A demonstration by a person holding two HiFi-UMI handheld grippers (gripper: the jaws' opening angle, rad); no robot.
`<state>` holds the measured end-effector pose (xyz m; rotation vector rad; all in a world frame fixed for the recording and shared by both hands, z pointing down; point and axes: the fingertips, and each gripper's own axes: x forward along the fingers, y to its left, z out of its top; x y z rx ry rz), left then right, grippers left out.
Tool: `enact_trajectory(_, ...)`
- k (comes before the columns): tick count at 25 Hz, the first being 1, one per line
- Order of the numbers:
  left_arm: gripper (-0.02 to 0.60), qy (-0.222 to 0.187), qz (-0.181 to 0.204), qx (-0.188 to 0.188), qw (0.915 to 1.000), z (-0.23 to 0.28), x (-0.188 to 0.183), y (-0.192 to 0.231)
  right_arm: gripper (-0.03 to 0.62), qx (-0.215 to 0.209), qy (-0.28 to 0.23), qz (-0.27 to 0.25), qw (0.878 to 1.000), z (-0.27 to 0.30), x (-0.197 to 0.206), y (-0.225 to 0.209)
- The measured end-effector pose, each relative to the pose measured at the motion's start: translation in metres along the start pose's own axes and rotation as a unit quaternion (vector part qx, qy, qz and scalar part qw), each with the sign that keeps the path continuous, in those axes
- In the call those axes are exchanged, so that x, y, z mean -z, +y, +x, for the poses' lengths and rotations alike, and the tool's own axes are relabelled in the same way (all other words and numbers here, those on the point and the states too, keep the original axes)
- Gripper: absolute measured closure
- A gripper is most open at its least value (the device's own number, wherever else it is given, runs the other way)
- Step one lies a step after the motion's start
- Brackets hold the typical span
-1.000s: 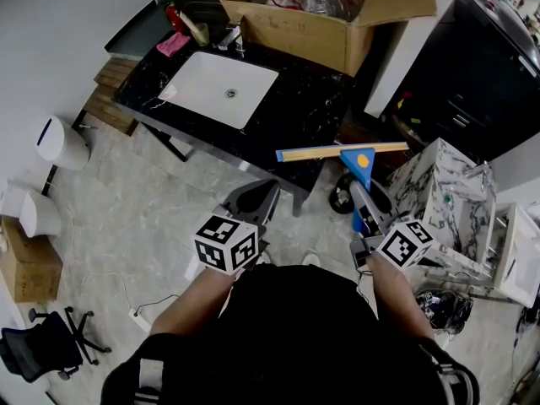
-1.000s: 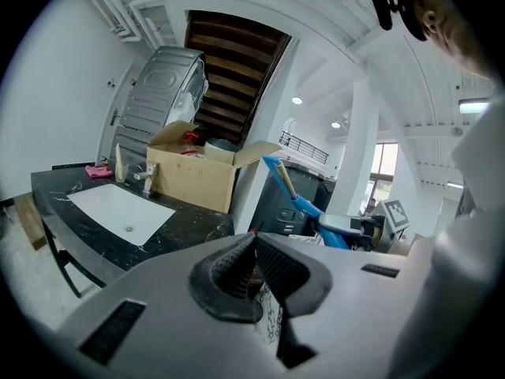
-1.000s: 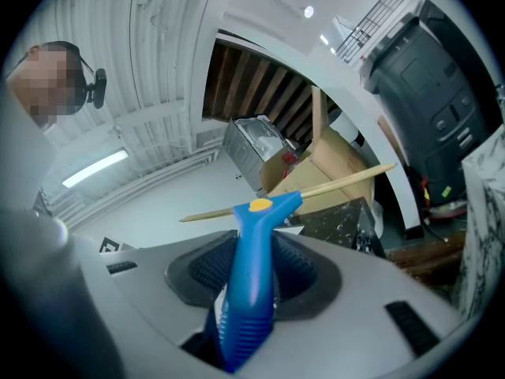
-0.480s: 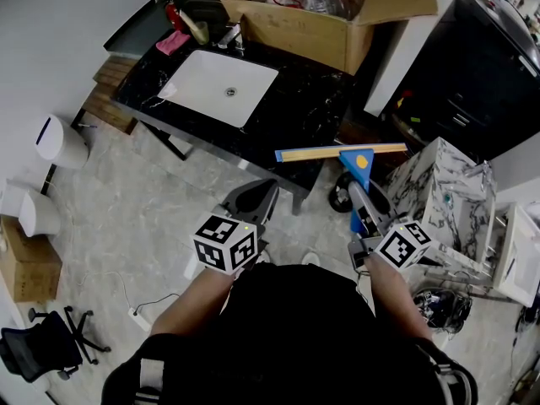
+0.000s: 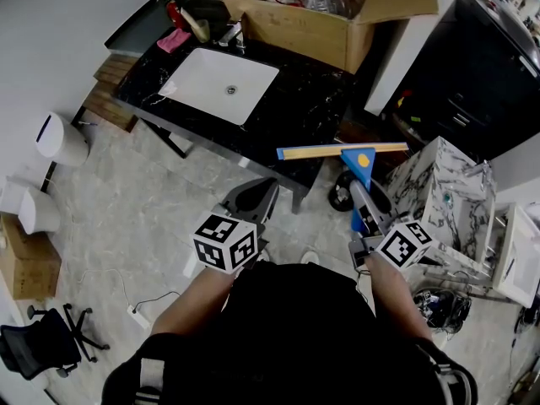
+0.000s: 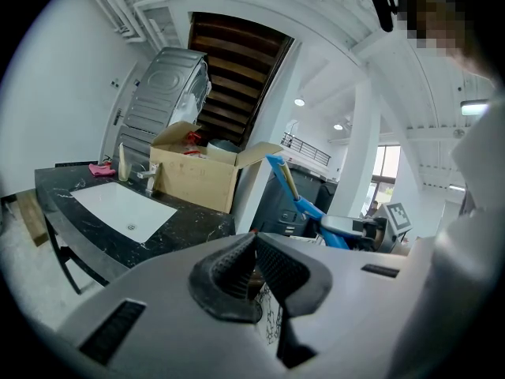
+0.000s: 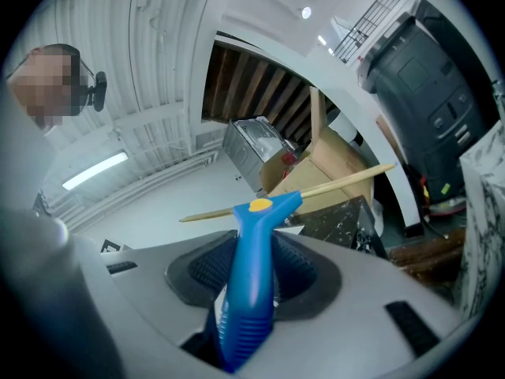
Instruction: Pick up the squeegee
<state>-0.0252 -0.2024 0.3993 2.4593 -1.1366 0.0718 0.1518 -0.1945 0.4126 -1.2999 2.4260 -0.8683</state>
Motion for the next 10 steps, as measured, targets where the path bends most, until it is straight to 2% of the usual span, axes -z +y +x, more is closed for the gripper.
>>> enact_trajectory(10,0.563,0.0,-0.003,-0.003,1.0,-0.0021,0.0028,-0.0012,0.45,-0.004,0.002,0.001,1.0,-0.0011,0.0006,0.0017)
